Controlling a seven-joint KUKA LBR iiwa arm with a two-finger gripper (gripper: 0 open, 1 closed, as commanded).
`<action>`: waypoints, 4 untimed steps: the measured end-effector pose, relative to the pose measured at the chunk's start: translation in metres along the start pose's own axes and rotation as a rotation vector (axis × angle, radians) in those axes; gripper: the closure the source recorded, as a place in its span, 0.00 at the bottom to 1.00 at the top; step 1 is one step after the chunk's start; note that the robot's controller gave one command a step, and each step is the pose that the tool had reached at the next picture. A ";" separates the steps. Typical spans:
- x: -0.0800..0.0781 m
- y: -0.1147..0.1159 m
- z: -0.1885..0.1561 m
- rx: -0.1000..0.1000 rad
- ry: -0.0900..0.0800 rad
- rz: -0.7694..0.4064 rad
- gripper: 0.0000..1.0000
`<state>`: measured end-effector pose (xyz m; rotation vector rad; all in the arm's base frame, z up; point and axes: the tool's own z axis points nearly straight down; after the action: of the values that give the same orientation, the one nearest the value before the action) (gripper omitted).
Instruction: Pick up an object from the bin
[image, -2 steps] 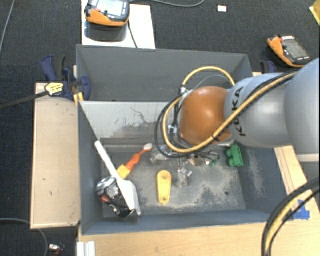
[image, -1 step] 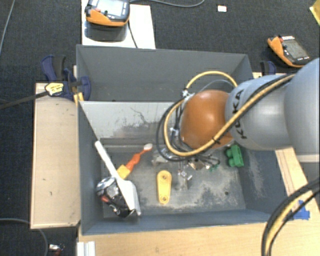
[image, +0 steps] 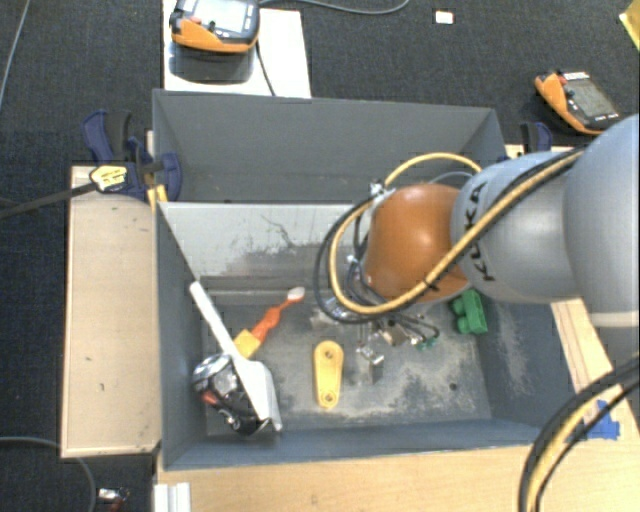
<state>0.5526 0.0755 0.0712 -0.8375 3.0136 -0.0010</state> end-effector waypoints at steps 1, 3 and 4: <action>0.010 0.007 0.000 0.000 -0.002 -0.240 0.00; 0.004 0.041 0.000 -0.001 -0.004 -0.054 1.00; 0.000 0.024 0.000 -0.001 -0.008 -0.123 1.00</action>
Offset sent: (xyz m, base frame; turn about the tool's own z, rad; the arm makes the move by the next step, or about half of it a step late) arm -0.0257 0.0324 -0.0012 -0.0545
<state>0.5401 0.0964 0.0709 -1.0183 2.9495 0.0028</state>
